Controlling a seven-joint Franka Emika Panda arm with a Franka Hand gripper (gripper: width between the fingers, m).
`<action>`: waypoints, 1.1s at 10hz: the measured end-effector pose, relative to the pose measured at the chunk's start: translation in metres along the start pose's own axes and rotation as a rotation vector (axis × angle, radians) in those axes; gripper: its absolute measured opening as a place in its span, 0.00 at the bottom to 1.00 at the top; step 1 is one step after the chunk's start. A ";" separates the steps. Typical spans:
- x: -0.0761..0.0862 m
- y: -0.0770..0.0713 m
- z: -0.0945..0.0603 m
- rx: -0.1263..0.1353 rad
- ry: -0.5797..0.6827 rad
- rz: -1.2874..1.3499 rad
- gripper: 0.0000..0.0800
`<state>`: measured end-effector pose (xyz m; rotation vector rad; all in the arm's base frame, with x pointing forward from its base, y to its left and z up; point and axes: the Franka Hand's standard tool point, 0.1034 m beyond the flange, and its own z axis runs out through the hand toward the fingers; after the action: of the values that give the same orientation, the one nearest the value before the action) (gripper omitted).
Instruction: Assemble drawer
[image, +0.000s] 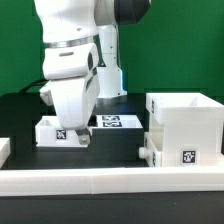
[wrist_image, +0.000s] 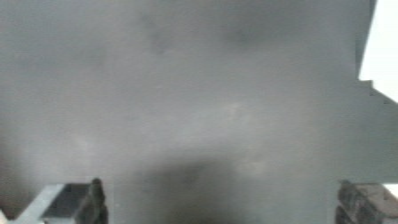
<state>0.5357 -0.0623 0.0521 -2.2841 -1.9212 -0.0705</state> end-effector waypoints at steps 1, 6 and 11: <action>-0.008 -0.011 -0.004 0.002 -0.007 0.017 0.81; -0.011 -0.017 -0.001 0.004 -0.011 0.205 0.81; -0.019 -0.029 -0.006 -0.034 -0.012 0.592 0.81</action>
Offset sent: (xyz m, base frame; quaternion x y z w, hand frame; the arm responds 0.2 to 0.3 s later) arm 0.0000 0.0000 0.0000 0.0000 0.0000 0.0000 1.0000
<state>0.5043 -0.0769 0.0580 -2.7706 -1.1813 -0.0178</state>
